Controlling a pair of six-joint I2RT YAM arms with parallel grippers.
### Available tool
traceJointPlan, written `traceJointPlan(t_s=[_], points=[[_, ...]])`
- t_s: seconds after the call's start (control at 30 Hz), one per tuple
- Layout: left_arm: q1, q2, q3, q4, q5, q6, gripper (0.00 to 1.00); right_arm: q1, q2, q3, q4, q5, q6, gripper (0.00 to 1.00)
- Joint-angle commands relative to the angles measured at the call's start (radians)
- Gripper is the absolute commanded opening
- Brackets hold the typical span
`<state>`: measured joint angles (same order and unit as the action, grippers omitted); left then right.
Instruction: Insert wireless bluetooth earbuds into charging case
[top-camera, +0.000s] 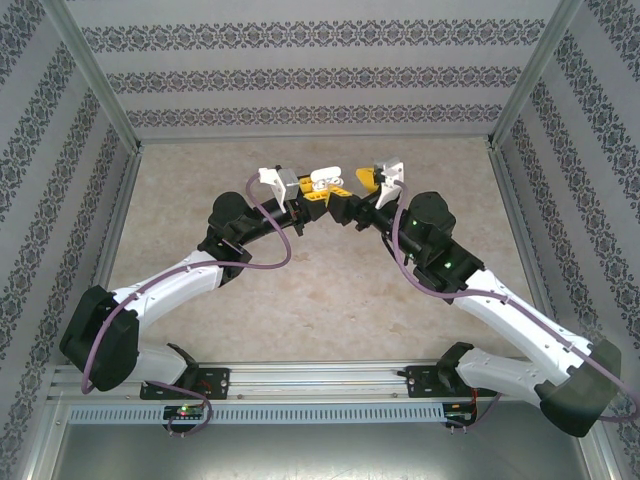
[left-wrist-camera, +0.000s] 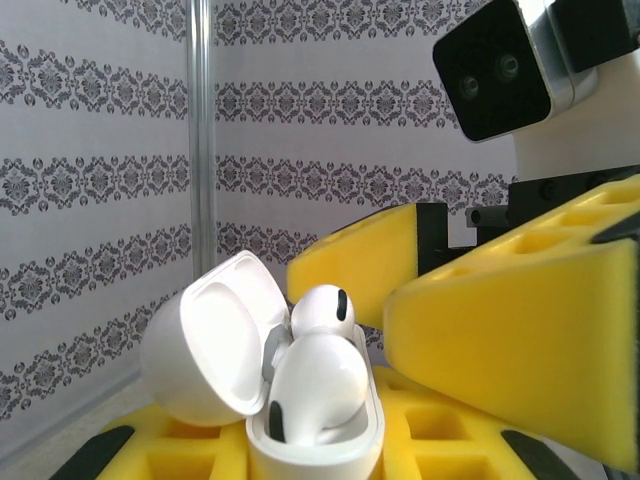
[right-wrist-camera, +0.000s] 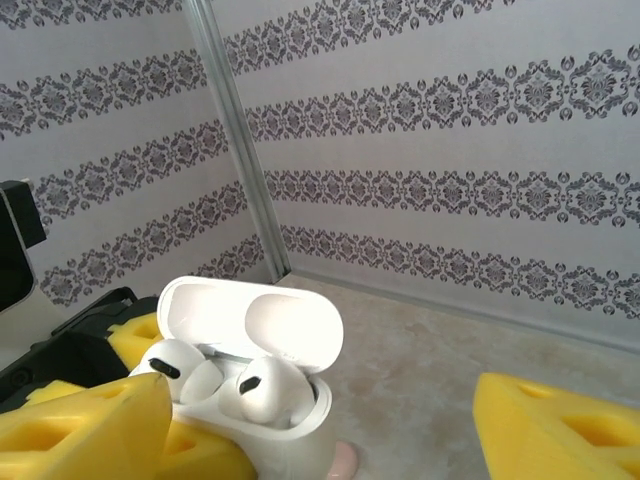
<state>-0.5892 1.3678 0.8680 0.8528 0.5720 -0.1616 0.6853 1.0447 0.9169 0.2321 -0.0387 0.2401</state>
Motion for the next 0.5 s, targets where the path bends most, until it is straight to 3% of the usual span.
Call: traceJointPlan(t_s=[0.0, 0.47], points=[[-0.008, -0.024, 0.042, 0.079, -0.024, 0.008, 0.00, 0.014, -0.017, -0.019, -0.056, -0.066, 0.008, 0.81], [-0.008, -0.003, 0.034, 0.081, -0.039, 0.033, 0.00, -0.003, -0.192, -0.053, -0.175, -0.075, 0.062, 0.84]])
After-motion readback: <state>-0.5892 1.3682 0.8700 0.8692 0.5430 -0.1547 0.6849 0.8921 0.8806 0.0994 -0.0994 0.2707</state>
